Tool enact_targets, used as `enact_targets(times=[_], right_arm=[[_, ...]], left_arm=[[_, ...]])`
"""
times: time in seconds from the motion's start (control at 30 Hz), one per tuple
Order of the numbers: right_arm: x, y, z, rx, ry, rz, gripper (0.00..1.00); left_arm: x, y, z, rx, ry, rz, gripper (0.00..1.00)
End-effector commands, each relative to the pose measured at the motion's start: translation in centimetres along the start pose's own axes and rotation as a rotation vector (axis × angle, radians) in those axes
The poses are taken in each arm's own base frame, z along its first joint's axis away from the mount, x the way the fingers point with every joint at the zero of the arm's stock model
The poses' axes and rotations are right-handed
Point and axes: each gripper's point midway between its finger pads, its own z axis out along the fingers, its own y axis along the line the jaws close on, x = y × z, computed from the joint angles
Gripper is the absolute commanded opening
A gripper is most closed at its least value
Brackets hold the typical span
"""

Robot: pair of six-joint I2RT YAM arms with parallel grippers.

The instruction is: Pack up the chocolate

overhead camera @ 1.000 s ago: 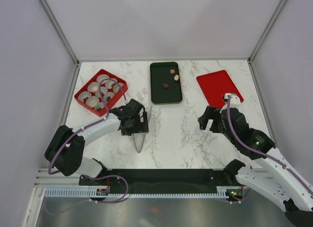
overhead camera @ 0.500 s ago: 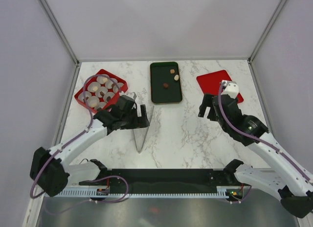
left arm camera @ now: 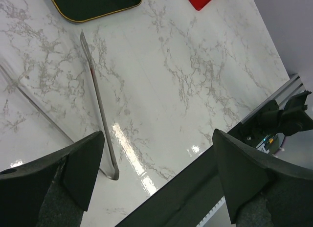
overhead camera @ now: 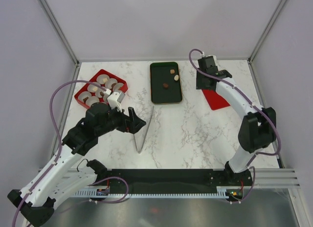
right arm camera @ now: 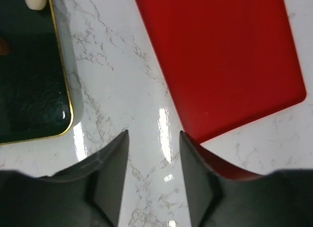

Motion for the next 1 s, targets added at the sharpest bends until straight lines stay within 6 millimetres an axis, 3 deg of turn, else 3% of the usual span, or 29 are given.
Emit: enact_targets(times=[0.0, 0.07, 0.17, 0.37, 0.6, 0.97], right_arm=[[-0.7, 0.5, 2.9, -0.069, 0.043, -0.042, 0.50], [0.6, 0.1, 5.5, -0.055, 0.098, -0.055, 0.43], [1.9, -0.4, 8.4, -0.037, 0.147, -0.070, 0.42], [2.5, -1.0, 12.5, -0.044, 0.196, -0.088, 0.43], [3.6, -2.9, 14.4, -0.041, 0.225, -0.084, 0.44], [8.0, -2.0, 16.0, -0.113, 0.301, -0.086, 0.43]], left_arm=[[1.2, 1.1, 0.1, -0.019, -0.001, 0.053, 1.00], [2.0, 1.1, 0.2, -0.004, 0.018, 0.053, 1.00], [3.0, 0.9, 0.0, 0.034, 0.052, 0.095, 0.99], [2.5, 0.5, -0.7, 0.048, 0.013, 0.110, 0.99], [2.8, 1.3, -0.2, 0.010, 0.027, 0.109, 0.98], [2.7, 1.9, -0.2, -0.023, 0.022, 0.109, 0.98]])
